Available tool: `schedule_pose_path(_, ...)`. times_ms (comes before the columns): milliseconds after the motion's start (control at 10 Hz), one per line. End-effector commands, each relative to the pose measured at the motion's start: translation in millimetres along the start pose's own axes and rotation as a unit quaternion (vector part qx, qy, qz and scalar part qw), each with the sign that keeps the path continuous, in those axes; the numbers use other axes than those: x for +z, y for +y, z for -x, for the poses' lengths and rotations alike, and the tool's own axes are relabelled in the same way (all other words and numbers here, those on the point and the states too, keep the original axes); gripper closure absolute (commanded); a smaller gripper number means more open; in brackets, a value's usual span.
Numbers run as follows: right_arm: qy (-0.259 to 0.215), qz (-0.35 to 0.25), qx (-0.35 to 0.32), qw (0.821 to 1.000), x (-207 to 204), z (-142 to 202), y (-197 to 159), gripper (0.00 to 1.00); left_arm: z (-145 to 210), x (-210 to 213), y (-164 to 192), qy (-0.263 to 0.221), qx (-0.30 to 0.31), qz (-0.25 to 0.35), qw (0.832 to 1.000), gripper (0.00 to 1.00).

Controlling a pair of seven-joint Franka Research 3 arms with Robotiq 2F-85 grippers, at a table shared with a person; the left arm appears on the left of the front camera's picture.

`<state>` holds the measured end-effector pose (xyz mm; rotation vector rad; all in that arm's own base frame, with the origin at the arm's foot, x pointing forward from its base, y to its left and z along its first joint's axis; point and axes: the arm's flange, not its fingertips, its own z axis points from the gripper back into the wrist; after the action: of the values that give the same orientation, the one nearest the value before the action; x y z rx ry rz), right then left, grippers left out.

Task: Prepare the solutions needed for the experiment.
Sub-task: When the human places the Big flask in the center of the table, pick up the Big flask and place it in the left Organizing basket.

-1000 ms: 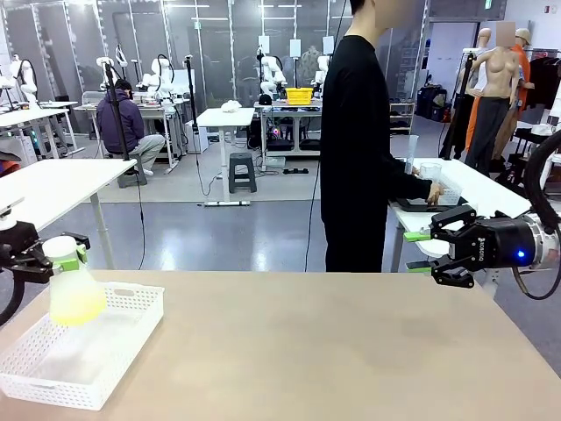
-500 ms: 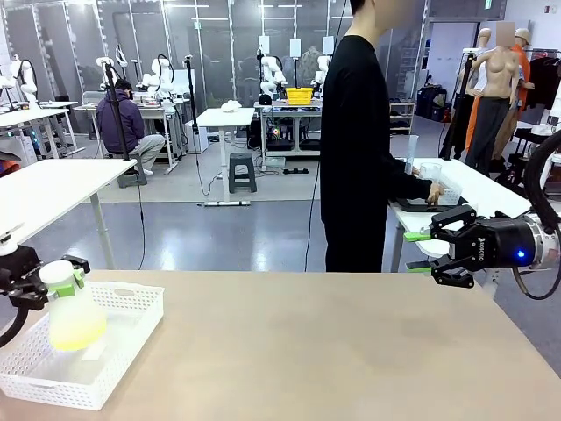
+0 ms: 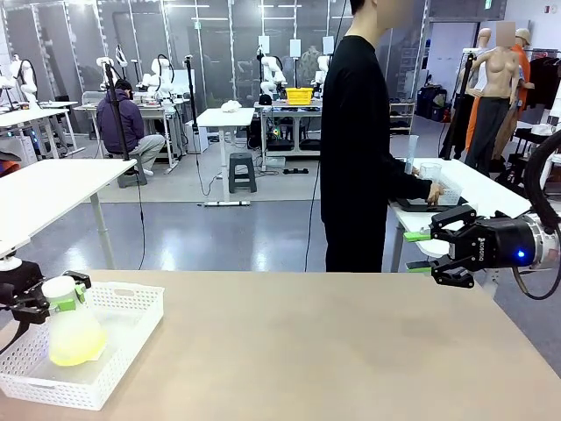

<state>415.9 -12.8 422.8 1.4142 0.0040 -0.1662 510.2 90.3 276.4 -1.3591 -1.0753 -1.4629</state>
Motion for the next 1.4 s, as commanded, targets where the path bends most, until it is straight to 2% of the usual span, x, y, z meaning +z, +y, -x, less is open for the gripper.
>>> schedule_pose_path(0, -0.005, 0.001, 0.004, 1.0, 0, 0, 2, 0.44, 7, -1, 6, 0.004, 0.008, 0.022, 1.0, 0.77)
schedule_pose_path(300, -0.005, 0.001, 0.004, 1.0, 0, 0, 2, 0.44, 13, 2, 7, 0.005, 0.018, 0.032, 0.999, 0.77)
schedule_pose_path(500, -0.005, 0.001, 0.004, 1.0, 0, 0, 2, 0.44, 15, 2, 7, -0.01, 0.048, 0.047, 0.998, 0.57)
schedule_pose_path(1100, -0.005, 0.001, 0.004, 1.0, 0, 0, 2, 0.44, 7, 9, 11, 0.002, 0.047, 0.048, 0.998, 0.0)
schedule_pose_path(1300, -0.005, 0.001, 0.004, 1.0, 0, 0, 2, 0.44, 8, 10, 16, 0.004, 0.045, 0.037, 0.998, 0.0)
